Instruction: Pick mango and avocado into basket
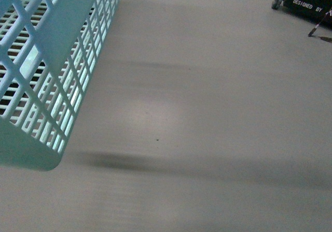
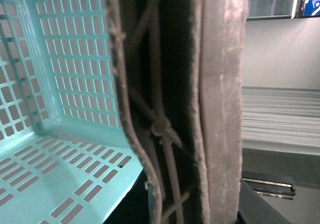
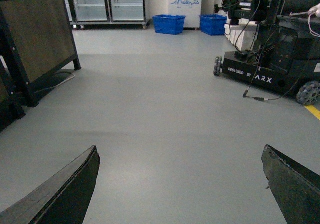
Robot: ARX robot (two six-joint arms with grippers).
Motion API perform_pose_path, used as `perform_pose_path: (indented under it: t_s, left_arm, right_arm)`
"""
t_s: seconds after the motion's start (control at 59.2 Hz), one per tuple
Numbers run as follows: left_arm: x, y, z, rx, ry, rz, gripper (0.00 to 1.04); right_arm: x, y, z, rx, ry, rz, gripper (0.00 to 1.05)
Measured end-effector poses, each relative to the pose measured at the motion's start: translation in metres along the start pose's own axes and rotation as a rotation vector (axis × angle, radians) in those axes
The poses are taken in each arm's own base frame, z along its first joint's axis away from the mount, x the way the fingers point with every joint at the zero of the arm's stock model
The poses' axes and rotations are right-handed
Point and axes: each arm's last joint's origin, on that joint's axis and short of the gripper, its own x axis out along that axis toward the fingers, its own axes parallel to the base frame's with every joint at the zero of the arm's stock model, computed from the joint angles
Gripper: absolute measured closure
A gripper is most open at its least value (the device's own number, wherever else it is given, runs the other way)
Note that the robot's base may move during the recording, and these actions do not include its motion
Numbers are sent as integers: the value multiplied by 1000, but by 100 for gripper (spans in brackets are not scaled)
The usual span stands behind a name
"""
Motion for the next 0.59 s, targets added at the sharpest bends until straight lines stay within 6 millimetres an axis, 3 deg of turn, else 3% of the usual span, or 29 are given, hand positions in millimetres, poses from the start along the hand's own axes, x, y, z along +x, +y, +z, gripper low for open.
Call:
perform_pose_path:
  t_s: [0.592]
  left_arm:
    - [1,3,0,3,1,9,87]
  right_arm:
    - [0,0,0,0,0,0,8]
